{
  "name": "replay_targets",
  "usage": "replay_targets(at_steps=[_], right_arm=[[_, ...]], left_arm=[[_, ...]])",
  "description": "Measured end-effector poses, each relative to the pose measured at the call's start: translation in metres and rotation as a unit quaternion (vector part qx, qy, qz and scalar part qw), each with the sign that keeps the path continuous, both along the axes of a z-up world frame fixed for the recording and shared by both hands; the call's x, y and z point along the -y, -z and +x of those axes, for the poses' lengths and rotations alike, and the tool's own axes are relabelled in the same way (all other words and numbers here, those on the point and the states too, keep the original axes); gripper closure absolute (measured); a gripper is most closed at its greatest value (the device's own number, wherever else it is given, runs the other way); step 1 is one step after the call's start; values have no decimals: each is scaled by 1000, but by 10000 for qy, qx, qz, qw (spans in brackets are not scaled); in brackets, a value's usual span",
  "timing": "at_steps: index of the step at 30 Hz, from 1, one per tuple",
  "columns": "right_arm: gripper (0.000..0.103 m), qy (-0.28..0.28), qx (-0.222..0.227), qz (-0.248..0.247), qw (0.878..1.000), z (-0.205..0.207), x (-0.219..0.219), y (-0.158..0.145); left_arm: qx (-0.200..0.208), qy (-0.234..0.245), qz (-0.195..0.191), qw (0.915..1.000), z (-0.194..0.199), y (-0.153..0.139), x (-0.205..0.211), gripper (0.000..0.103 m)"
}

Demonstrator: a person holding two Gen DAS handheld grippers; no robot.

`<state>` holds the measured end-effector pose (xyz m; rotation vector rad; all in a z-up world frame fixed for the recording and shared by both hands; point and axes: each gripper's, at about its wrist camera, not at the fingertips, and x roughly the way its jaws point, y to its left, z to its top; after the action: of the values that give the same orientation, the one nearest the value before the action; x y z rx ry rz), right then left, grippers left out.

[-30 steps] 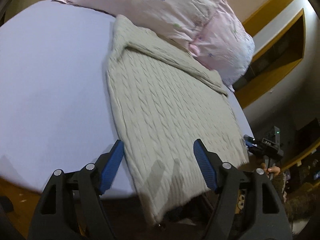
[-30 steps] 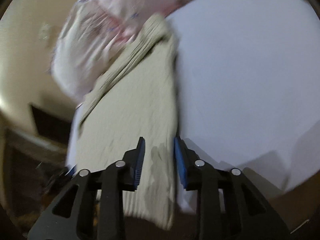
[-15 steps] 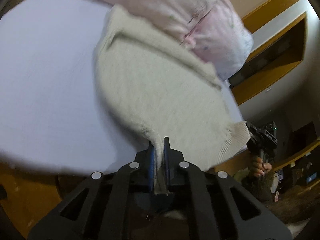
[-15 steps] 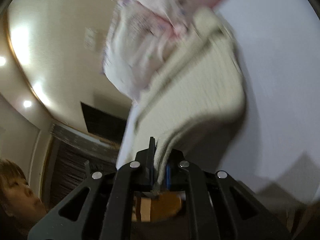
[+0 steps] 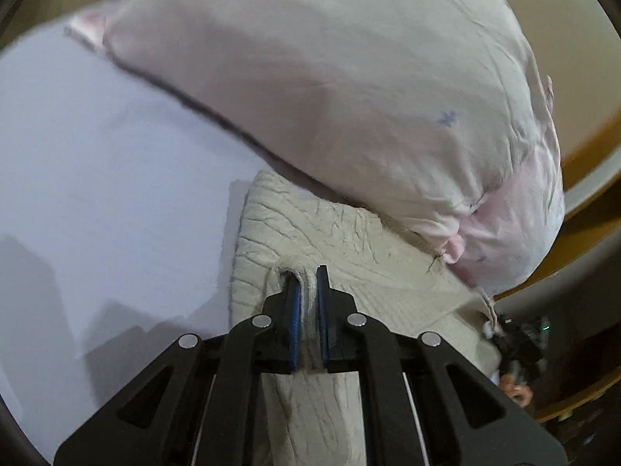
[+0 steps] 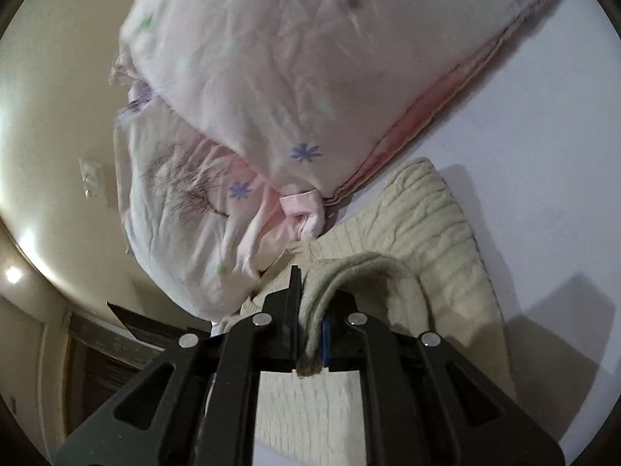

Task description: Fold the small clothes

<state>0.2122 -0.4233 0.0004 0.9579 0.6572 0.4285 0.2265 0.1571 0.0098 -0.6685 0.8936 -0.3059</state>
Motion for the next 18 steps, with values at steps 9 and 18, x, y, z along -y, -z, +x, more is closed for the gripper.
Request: replay_targets(at_steps=[9, 18], right_arm=[[32, 648, -424, 116, 9969, 39, 2, 8], [5, 1080, 753, -265, 9909, -43, 23, -13]], left_arm=[[-49, -9, -366, 9993, 40, -11, -9, 87], [329, 7, 328, 9989, -22, -43, -23, 18]])
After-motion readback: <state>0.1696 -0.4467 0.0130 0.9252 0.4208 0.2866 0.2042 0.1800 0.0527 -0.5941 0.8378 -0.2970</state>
